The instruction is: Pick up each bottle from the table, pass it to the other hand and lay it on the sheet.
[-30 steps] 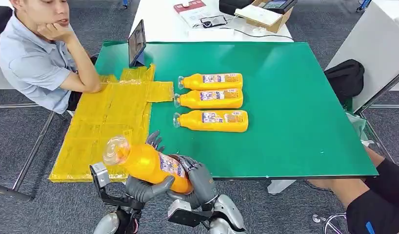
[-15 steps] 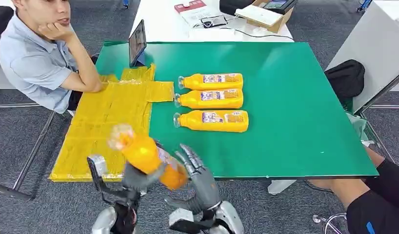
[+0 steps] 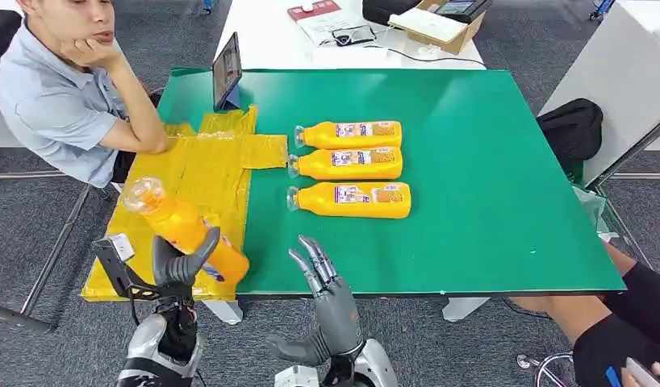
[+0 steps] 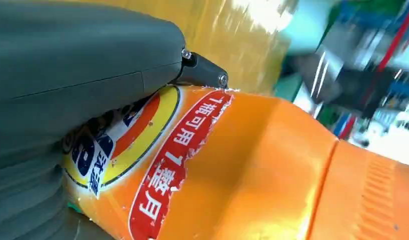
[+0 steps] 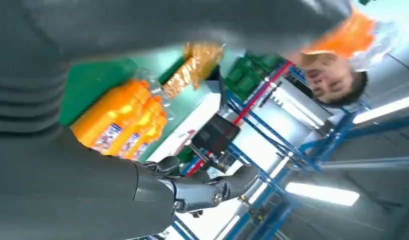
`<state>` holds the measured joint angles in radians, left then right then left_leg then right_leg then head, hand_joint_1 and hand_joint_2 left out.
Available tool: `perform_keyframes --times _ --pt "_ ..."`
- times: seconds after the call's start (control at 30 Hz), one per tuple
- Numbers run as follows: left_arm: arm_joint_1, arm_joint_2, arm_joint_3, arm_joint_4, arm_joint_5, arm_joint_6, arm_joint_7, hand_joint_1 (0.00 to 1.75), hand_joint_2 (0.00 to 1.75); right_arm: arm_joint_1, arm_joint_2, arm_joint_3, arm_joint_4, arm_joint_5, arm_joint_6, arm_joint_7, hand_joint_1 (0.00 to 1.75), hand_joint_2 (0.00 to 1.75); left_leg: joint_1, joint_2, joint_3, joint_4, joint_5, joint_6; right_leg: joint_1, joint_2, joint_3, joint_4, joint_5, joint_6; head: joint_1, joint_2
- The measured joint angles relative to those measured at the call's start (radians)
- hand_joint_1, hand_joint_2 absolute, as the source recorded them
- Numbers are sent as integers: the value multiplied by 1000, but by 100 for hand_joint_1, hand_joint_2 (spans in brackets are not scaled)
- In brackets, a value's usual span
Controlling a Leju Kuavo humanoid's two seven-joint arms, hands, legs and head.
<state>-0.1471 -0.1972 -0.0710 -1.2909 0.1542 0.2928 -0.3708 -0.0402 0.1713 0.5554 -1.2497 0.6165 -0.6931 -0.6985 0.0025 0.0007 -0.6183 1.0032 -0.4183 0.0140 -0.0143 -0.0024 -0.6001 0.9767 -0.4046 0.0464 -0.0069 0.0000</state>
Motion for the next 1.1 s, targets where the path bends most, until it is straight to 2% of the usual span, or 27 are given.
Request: perform_keyframes --times 0.17,0.23,0.4,0.63,0.73,0.8,0.83,0.87,0.93,0.97,1.1 --pt "-54 48 -22 61 -510 115 35 175 175 -4 -3 12 -29 -27 0 0 0 0 0 0 0 0 0 0 0 0 0 0 0 0 0 0" --pt "-84 74 -43 95 -745 115 86 175 175 -7 -6 21 -35 -52 0 0 0 0 0 0 0 0 0 0 0 0 0 0 0 0 0 0" --pt "-187 128 -86 224 -1087 30 189 175 175 -14 -17 42 -39 -87 5 0 0 0 0 0 0 0 1 0 0 0 0 0 0 0 0 0" --pt "-322 182 -124 431 -1191 -11 214 175 175 -15 -29 61 -39 -116 20 0 0 0 0 1 1 0 1 0 0 0 0 1 1 0 0 0" --pt "-355 190 -131 481 -1196 -30 221 162 175 -16 -34 62 -39 -125 26 0 0 0 0 0 1 0 1 0 0 0 0 1 0 0 0 0" --pt "-381 196 -132 520 -1197 -59 230 140 175 -19 -35 63 -36 -139 35 0 0 0 0 0 1 0 1 0 0 0 1 1 0 0 0 0" --pt "-400 199 -134 549 -1197 -84 238 89 175 -20 -36 64 -35 -152 38 0 0 0 0 0 1 0 1 0 0 0 1 1 0 0 0 0" --pt "-416 198 -134 572 -1194 -101 248 47 175 -23 -37 64 -33 -159 42 0 0 0 0 0 1 0 1 0 0 0 2 1 0 0 0 0" --pt "-456 199 -134 629 -1186 -151 267 7 175 -31 -37 70 -26 -178 49 0 0 0 0 0 3 -1 1 0 0 0 4 1 0 0 -1 0" --pt "-480 203 -133 663 -1179 -178 273 0 175 -36 -37 74 -20 -189 52 0 0 0 0 0 5 -1 0 0 0 0 5 1 0 0 0 0" --pt "-514 212 -126 757 -1168 -223 278 0 175 -52 -40 84 2 -218 53 0 0 0 0 2 8 -1 0 -1 0 1 7 1 1 0 0 0"
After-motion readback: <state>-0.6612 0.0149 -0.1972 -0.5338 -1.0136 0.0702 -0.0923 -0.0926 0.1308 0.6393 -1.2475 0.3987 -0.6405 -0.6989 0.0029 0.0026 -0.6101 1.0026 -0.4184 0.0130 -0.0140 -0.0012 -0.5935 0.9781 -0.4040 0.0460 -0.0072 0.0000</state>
